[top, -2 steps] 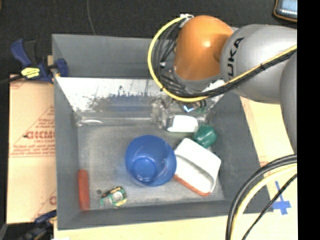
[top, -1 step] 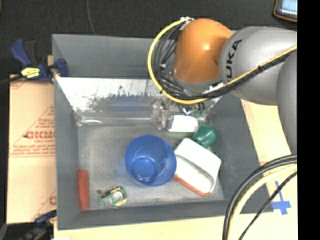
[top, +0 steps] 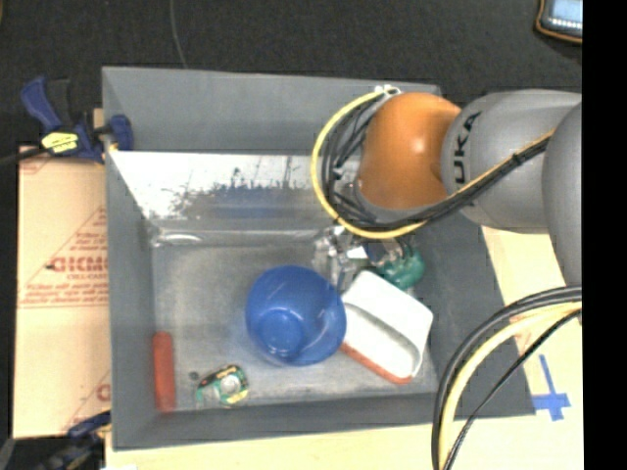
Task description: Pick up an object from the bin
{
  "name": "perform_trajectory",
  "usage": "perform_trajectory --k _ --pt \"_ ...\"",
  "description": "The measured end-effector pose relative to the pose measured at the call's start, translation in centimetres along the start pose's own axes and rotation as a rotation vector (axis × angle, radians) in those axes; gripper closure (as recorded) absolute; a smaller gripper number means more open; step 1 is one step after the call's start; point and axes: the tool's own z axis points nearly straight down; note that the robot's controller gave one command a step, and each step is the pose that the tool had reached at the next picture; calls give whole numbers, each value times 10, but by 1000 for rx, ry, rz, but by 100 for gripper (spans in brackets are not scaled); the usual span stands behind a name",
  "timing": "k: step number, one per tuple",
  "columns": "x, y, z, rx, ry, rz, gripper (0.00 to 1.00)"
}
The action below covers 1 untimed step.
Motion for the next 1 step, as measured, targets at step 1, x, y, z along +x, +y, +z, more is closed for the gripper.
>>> perform_trajectory --k 1 --pt "11 -10 -1 5 -8 -227 100"
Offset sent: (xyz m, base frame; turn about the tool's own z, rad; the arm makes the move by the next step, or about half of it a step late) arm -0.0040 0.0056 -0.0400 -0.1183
